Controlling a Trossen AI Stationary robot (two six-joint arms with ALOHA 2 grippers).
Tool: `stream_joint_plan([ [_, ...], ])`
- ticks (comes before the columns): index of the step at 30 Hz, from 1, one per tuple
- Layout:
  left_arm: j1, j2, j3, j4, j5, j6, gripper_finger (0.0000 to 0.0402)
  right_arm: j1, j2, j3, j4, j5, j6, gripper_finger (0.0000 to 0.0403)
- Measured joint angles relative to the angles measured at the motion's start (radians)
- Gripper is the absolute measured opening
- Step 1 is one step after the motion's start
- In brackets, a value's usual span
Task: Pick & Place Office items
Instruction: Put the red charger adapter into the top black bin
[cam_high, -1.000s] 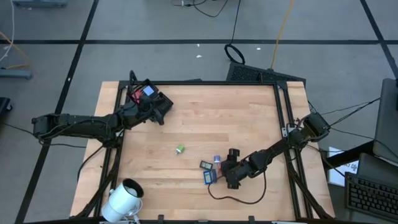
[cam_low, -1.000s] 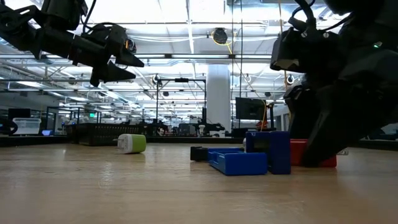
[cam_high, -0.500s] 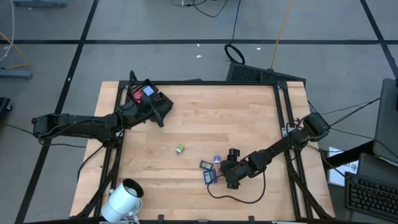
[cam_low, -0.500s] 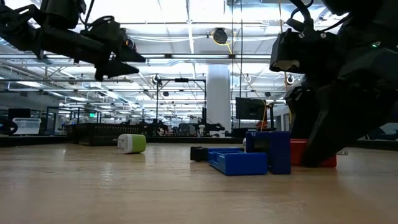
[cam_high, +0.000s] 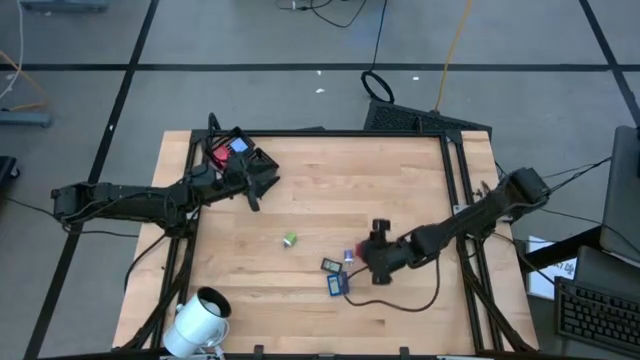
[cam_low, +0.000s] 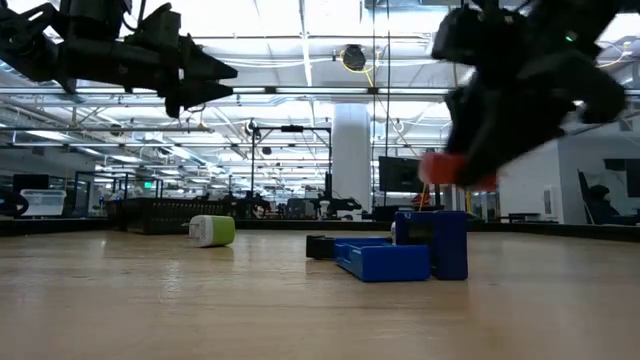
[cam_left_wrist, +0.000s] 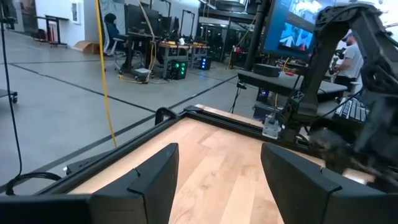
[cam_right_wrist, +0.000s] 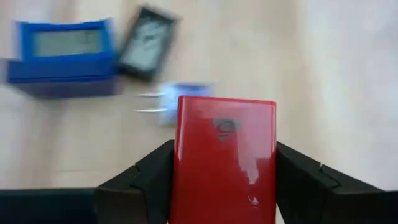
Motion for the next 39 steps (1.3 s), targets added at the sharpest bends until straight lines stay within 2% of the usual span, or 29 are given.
stream_joint_plan([
  [5, 0.000, 0.000, 0.000, 0.002, 0.000, -0.085, 0.0224, -0.088, -0.081, 0.000, 0.075, 0.193, -0.275, 0.0207],
  [7, 0.000, 0.000, 0.004, -0.017, 0.012, -0.112, 0.0229, -0.149, -0.088, 0.000, 0.135, 0.210, -0.376, 0.0209],
  [9, 0.000, 0.009, 0.027, -0.080, 0.025, -0.141, 0.0235, -0.215, -0.082, 0.000, 0.225, 0.190, -0.474, 0.0210],
  [12, -0.014, 0.056, 0.071, -0.177, 0.023, -0.204, 0.0250, -0.308, -0.061, 0.001, 0.380, 0.094, -0.621, 0.0209],
  [15, -0.036, 0.143, 0.111, -0.186, 0.020, -0.242, 0.0272, -0.374, -0.033, 0.001, 0.512, 0.003, -0.760, 0.0210],
  [19, -0.060, 0.283, 0.179, -0.188, -0.072, -0.229, 0.0305, -0.425, -0.020, 0.002, 0.653, -0.018, -0.924, 0.0211],
  [23, -0.061, 0.385, 0.255, -0.185, -0.124, -0.193, 0.0331, -0.459, -0.021, 0.002, 0.713, -0.015, -0.983, 0.0210],
  [28, -0.066, 0.452, 0.318, -0.176, -0.079, -0.229, 0.0346, -0.467, -0.021, 0.002, 0.708, 0.014, -1.031, 0.0211],
  [33, -0.066, 0.472, 0.355, -0.143, -0.037, -0.349, 0.0342, -0.449, -0.021, 0.002, 0.705, 0.009, -1.037, 0.0211],
  [39, -0.098, 0.473, 0.360, -0.100, 0.002, -0.386, 0.0336, -0.425, -0.021, 0.003, 0.704, 0.010, -1.020, 0.0211],
])
